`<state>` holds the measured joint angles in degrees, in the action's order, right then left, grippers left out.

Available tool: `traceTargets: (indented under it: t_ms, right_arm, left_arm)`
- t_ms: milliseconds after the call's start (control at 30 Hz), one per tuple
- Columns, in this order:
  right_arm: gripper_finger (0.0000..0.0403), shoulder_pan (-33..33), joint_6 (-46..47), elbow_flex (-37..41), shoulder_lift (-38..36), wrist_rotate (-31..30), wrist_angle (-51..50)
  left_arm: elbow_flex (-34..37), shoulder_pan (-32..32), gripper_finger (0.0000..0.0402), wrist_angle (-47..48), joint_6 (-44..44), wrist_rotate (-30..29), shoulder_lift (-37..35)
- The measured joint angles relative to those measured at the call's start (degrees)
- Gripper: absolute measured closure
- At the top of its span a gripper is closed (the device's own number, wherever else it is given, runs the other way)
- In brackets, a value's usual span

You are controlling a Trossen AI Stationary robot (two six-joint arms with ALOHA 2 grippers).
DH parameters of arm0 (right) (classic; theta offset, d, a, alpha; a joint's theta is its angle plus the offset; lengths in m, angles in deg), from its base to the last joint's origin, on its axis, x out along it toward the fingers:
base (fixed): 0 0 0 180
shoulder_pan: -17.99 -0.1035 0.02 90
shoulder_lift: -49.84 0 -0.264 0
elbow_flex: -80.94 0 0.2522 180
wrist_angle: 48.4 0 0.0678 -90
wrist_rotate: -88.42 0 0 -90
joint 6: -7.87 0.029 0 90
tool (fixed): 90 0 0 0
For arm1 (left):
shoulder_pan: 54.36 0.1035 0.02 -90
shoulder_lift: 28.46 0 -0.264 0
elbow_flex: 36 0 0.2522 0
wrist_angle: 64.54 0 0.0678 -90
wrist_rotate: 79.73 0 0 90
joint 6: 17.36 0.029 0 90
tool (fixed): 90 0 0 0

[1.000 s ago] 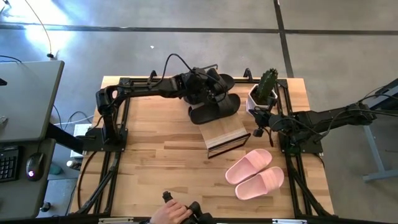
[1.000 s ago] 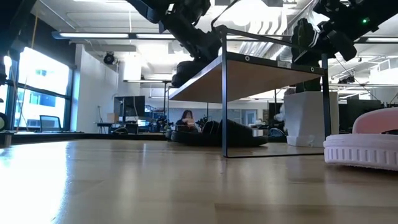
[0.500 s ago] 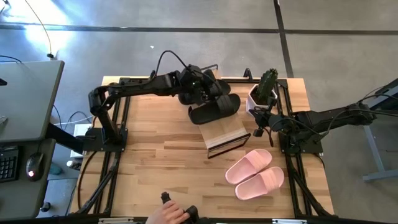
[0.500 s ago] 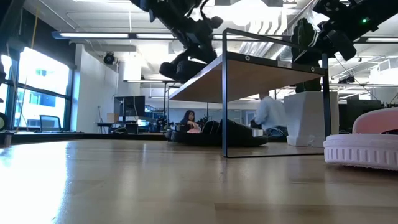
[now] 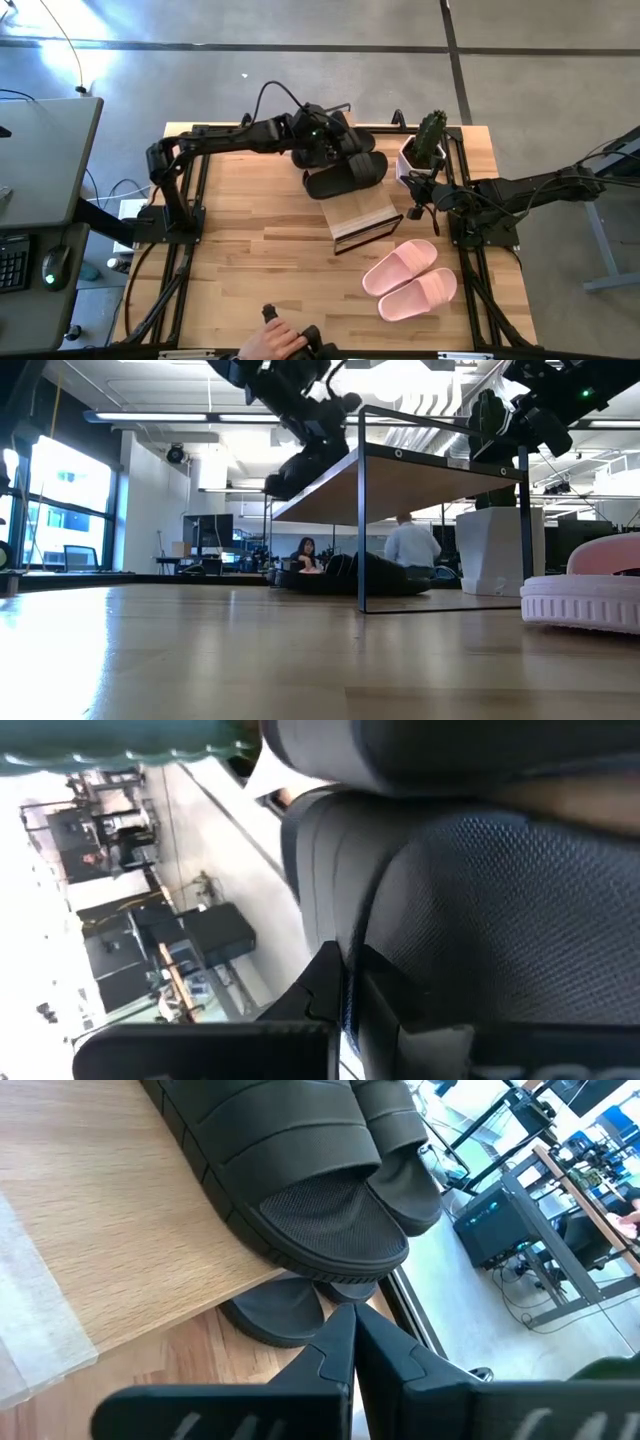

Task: Pick and place slides into the shelf
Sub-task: Adjust the black slide on the shelf

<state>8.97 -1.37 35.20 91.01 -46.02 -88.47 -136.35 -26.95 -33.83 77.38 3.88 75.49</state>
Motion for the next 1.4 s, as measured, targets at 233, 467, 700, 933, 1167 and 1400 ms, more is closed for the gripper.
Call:
traceTargets:
  t_ms: [233, 467, 700, 933, 1167, 1400]
  right_arm:
    - [0.0403, 0.0, 0.0, 0.0, 0.0, 0.0, 0.0]
    - [0.0403, 0.0, 0.0, 0.0, 0.0, 0.0, -0.04]
    - [0.0403, 0.0, 0.0, 0.0, 0.02, 0.0, -0.07]
    - [0.0403, 0.0, 0.0, 0.0, 0.0, 0.02, -0.07]
    - [0.0403, 0.0, 0.0, 0.0, 0.0, 0.02, -0.07]
    - [0.0403, 0.0, 0.02, 0.0, 0.0, 0.02, -0.07]
  left_arm:
    - [-0.05, -0.02, 0.0401, -3.45, 0.9, -1.01, 2.0]
    - [-0.04, 0.01, 0.0401, -4.32, 0.98, -1.53, 2.01]
    - [-0.04, -0.04, 0.04, -3.39, 0.43, -1.61, 2.01]
    - [-0.04, -0.04, 0.0358, -3.52, -2.46, -2.79, 2.01]
    - [-0.04, -0.04, 0.0314, -2.82, -2.04, -6.56, 2.01]
    - [-0.04, -0.06, 0.031, -2.82, -1.99, -6.97, 2.01]
